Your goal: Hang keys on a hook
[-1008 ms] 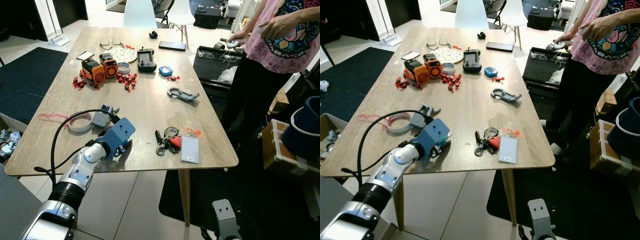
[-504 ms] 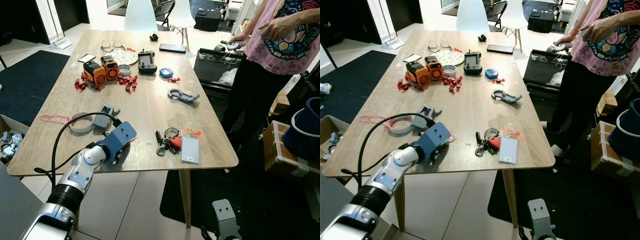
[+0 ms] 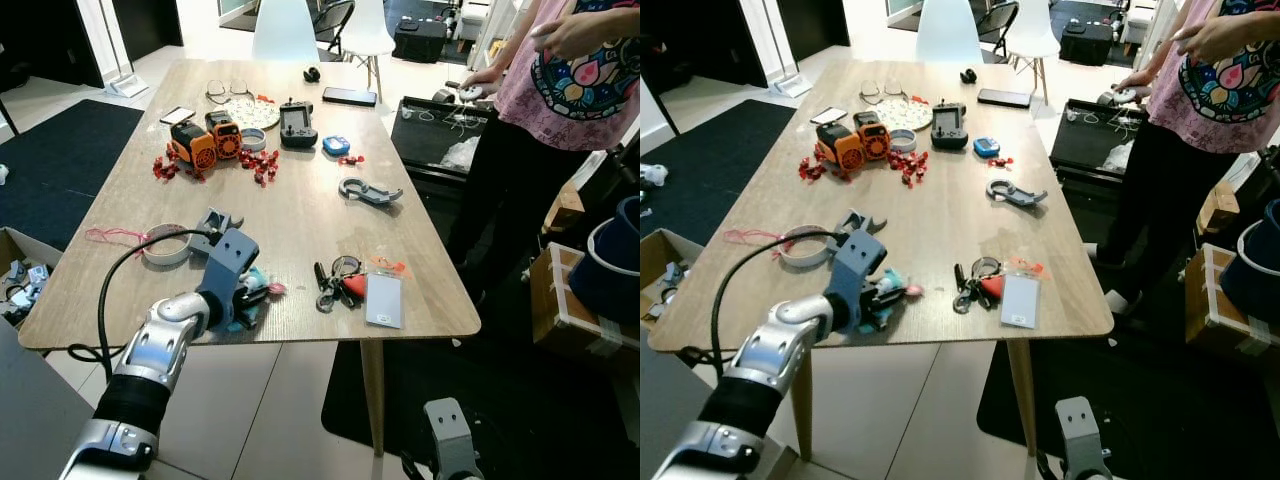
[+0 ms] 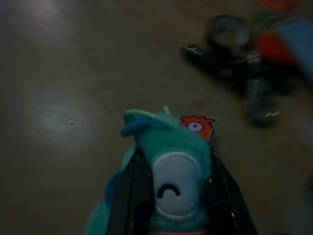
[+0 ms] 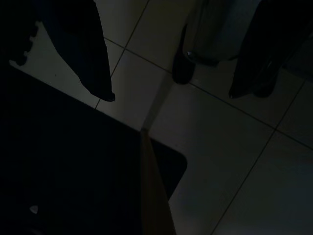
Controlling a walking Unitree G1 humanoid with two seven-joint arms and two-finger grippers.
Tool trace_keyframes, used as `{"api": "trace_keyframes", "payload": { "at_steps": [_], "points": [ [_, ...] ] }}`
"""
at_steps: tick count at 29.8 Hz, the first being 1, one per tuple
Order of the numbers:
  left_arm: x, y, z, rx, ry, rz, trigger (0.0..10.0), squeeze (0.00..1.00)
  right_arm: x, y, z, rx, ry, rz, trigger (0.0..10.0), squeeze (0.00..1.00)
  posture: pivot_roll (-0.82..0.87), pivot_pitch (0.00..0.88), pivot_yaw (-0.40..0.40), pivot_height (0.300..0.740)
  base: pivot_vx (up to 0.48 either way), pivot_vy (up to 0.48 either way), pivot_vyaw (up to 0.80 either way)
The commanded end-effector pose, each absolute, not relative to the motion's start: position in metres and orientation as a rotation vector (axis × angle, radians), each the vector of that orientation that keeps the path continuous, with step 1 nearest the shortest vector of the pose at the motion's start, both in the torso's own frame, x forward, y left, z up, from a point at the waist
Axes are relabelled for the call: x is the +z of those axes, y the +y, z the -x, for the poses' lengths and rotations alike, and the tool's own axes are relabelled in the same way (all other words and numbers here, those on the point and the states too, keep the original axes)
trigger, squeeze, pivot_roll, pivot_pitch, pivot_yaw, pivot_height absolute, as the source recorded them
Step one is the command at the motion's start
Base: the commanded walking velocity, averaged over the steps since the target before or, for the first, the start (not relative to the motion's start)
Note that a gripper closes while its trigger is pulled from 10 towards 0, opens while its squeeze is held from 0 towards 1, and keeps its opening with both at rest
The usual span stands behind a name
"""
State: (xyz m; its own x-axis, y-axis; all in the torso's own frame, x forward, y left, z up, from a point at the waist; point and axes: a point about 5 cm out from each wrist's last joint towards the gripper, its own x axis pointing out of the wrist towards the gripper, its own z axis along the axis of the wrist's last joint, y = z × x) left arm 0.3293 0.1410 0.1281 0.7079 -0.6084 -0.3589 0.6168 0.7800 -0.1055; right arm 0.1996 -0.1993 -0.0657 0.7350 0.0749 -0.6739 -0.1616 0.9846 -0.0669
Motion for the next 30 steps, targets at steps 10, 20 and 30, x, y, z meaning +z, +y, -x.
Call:
{"api": "trace_keyframes", "payload": {
  "at_steps": [10, 20, 30],
  "points": [
    [0.157, 0.128, -0.324, -0.764, 0.341, 0.369, 0.0, 0.00, -0.068, -0.199, -0.197, 0.118, 0.747, 0.114, 10.0, 0.00, 0.05, 0.107, -0.037, 0.740, 0.000, 0.000, 0.00],
    [0.176, 0.185, -0.358, -0.179, 0.145, 0.195, 0.0, 0.00, -0.068, -0.200, -0.196, 0.112, 0.749, 0.113, 10.0, 0.00, 0.04, 0.107, -0.032, 0.740, 0.000, 0.000, 0.00],
    [0.172, 0.169, -0.350, -0.297, 0.178, 0.111, 0.0, 0.00, -0.069, -0.200, -0.195, 0.113, 0.752, 0.112, 10.0, 0.00, 0.05, 0.109, -0.032, 0.740, 0.000, 0.000, 0.00]
  ]
}}
